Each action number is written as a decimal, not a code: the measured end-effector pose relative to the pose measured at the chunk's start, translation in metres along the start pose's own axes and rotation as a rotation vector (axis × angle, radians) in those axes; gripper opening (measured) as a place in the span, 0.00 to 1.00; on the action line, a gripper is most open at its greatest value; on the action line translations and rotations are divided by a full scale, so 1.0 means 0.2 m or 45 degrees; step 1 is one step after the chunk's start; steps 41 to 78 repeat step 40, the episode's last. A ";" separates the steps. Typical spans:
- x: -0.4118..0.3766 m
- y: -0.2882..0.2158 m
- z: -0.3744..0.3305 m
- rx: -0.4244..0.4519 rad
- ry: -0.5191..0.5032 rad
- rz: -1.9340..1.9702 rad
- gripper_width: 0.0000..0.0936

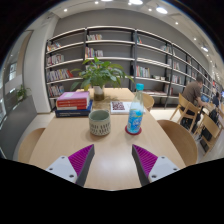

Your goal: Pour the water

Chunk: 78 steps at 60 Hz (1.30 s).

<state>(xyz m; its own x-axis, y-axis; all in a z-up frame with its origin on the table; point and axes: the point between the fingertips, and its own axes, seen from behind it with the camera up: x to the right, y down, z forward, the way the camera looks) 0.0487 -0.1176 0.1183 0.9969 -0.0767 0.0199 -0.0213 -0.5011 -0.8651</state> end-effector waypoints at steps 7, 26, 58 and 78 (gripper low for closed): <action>-0.16 -0.14 -0.25 0.056 -0.032 -0.006 0.82; -0.39 -0.42 -0.69 0.195 -0.054 -0.024 0.82; -0.47 -0.44 -0.82 0.220 -0.077 -0.018 0.81; -0.47 -0.44 -0.82 0.220 -0.077 -0.018 0.81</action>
